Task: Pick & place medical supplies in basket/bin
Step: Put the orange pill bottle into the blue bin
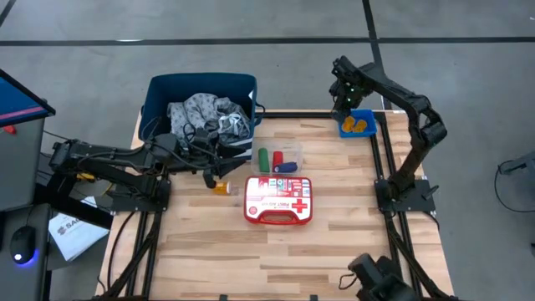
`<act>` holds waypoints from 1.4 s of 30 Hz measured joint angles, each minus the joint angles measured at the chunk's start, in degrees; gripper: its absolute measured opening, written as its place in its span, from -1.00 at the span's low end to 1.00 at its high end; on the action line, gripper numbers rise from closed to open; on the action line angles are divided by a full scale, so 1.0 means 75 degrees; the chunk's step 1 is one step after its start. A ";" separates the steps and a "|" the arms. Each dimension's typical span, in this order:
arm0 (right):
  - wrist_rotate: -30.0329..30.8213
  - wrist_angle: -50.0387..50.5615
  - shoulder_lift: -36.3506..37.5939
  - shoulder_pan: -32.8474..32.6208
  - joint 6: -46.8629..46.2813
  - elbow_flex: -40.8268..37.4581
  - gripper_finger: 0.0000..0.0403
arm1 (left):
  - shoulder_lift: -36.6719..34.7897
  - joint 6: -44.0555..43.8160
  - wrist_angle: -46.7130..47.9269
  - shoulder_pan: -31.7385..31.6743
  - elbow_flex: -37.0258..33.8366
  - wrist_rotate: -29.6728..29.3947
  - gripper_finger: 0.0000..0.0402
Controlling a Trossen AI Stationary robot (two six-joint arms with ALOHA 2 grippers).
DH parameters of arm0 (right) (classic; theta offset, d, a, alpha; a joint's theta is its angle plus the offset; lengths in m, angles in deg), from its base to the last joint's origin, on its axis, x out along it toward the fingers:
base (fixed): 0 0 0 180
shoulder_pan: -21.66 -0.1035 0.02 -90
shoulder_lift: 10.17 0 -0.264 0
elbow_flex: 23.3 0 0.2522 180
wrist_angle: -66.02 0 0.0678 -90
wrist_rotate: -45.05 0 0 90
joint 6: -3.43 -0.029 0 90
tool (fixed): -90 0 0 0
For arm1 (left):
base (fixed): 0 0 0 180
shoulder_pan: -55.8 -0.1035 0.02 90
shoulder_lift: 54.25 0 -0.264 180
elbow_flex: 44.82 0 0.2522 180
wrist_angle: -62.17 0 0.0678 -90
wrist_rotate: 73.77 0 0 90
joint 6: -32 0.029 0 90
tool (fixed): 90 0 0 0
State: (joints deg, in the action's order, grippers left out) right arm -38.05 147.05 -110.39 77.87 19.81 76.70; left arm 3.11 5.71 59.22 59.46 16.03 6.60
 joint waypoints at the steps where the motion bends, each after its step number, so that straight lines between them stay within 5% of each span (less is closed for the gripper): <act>1: -0.0243 0.0002 0.0170 -0.0042 -0.0062 0.0000 -0.31 | 0.0000 0.0003 0.0000 0.0000 0.0000 0.0000 0.05; 4: -0.1479 0.0000 0.0692 -0.0210 -0.0262 0.0000 -0.44 | 0.0000 0.0015 0.0039 0.0000 0.0002 0.0003 0.05; 10: -0.5206 -0.0207 0.1780 -0.1057 -0.0397 0.0000 -0.46 | 0.0000 -0.0009 0.0427 0.0017 0.0002 0.0221 0.05; 15: -0.6792 -0.1146 0.2720 -0.2352 -0.0807 0.0001 -0.37 | 0.0000 -0.0093 0.0658 0.0017 0.0000 0.0347 0.05; 19: -0.6672 -0.2062 0.3239 -0.3512 -0.1386 0.0003 -0.30 | 0.0000 -0.0093 0.1071 0.0017 0.0003 0.0350 0.05; 32: -0.4444 -0.2472 0.3441 -0.6620 -0.2503 0.0003 -0.11 | 0.0000 0.0473 0.4541 0.0855 0.0001 0.1266 0.05; 39: -0.3232 -0.2478 0.3450 -0.7780 -0.3096 0.0006 -0.07 | 0.0058 0.0760 0.7598 0.1225 0.0000 -0.0261 0.06; 42: -0.2822 -0.2481 0.3470 -0.8082 -0.3241 0.0006 -0.08 | 0.0083 0.1676 0.7883 0.1274 -0.0012 -0.1061 0.06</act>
State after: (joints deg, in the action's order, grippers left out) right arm -59.22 128.45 -84.36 17.25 -4.50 76.74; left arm 3.74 18.28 118.34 69.01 15.94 -1.35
